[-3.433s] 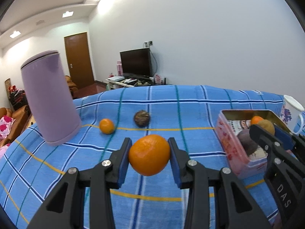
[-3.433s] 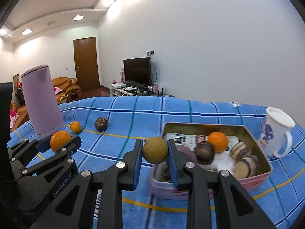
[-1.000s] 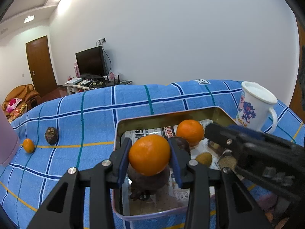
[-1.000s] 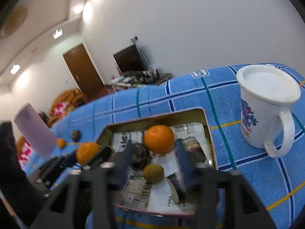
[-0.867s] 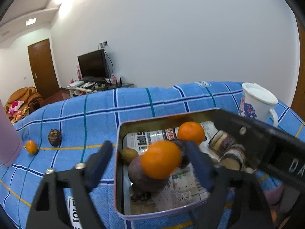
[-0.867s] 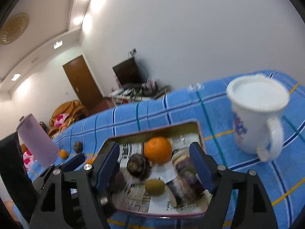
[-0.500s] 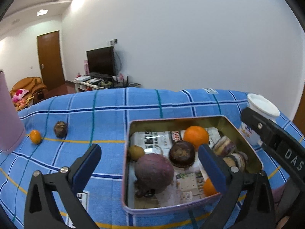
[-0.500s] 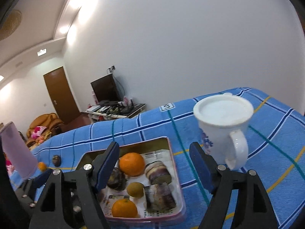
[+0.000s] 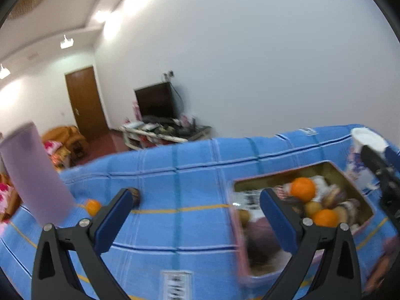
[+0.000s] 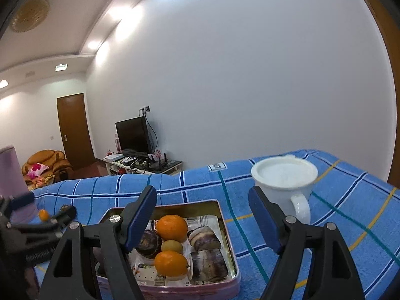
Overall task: Organize fruits
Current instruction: 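Withdraw both open tools from the tin toward the remaining fruit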
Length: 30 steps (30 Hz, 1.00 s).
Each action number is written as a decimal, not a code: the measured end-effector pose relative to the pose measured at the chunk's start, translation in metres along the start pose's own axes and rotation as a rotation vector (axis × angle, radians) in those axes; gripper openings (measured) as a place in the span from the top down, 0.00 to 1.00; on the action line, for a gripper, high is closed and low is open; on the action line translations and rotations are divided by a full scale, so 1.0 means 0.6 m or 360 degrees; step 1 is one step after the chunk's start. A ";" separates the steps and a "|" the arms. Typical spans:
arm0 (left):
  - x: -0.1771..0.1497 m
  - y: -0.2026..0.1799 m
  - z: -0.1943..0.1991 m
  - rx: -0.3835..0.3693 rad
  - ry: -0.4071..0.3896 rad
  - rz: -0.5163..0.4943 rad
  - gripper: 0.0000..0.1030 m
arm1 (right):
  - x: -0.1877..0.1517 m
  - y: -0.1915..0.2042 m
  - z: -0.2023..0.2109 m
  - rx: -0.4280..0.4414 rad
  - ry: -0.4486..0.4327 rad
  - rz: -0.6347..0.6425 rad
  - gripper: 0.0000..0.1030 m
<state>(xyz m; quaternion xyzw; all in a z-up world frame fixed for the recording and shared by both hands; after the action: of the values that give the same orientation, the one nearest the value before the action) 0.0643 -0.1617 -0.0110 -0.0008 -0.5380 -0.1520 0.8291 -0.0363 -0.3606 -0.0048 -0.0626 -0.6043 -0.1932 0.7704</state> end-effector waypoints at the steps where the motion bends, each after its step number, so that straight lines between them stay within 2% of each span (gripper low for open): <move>1: 0.001 0.013 -0.002 0.0019 -0.0011 0.0004 0.00 | 0.001 0.003 0.005 -0.0006 -0.0011 0.0005 0.25; 6: -0.018 0.056 -0.022 0.0061 0.0011 0.0067 0.00 | 0.001 0.007 0.014 -0.0080 -0.0035 -0.0012 0.25; 9: -0.026 0.070 -0.025 0.0104 -0.0011 0.0038 0.00 | -0.009 0.011 0.008 -0.0137 0.0016 -0.0033 0.25; 12: -0.029 0.085 -0.021 0.0139 -0.0047 0.0030 0.00 | -0.017 0.031 -0.002 -0.0189 0.0051 0.0027 0.25; 21: -0.041 0.154 -0.020 0.0232 -0.0050 0.0103 0.00 | -0.050 0.145 -0.041 -0.0074 0.0222 0.0096 0.25; 26: -0.049 0.193 -0.028 0.0304 -0.0041 0.0084 0.00 | -0.061 0.213 -0.054 0.0007 0.0245 0.0080 0.25; 30: -0.060 0.238 -0.040 0.0358 0.0016 0.0113 0.00 | -0.069 0.270 -0.065 0.0081 0.0261 0.0099 0.25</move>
<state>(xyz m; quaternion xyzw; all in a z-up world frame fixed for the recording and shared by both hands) 0.1083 -0.0205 -0.0301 0.0740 -0.5470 -0.0610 0.8316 0.0514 -0.2159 -0.0327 -0.0456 -0.5416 -0.1584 0.8243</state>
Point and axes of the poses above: each gripper's, at about its wrist camera, not at the fingertips, and z roughly against the way its jaws point, y to its left, x to its top, the point moved 10 cm from there along -z, roughly the way its jaws point
